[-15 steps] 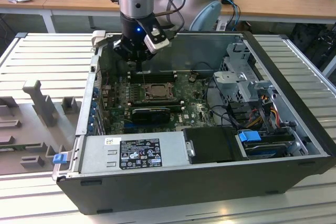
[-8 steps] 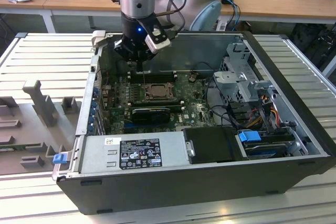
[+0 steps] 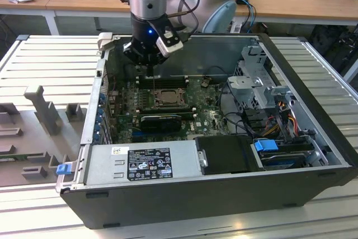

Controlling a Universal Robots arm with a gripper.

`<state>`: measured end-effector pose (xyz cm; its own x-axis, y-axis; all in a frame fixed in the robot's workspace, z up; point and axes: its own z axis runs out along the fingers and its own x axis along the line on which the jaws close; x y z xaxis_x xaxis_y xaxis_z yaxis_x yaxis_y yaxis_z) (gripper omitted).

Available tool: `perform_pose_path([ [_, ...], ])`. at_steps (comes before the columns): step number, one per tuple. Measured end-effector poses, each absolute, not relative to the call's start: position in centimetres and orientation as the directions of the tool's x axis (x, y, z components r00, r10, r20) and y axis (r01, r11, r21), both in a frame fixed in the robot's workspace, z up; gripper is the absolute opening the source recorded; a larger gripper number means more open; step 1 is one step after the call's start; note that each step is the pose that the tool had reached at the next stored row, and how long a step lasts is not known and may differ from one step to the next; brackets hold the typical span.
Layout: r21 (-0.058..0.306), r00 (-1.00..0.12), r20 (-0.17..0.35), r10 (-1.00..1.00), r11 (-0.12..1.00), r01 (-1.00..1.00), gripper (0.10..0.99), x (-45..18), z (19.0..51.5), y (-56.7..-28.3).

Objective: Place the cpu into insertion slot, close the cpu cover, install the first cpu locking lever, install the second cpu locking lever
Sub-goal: 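Install the first cpu locking lever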

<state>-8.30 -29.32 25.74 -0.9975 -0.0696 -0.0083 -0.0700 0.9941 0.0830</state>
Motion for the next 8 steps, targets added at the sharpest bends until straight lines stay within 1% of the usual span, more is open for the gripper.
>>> perform_pose_path([
  [8, 0.083, -0.998, -0.008, -0.070, 0.994, -0.070, 0.106, -7.76, 25.74, -29.32],
])
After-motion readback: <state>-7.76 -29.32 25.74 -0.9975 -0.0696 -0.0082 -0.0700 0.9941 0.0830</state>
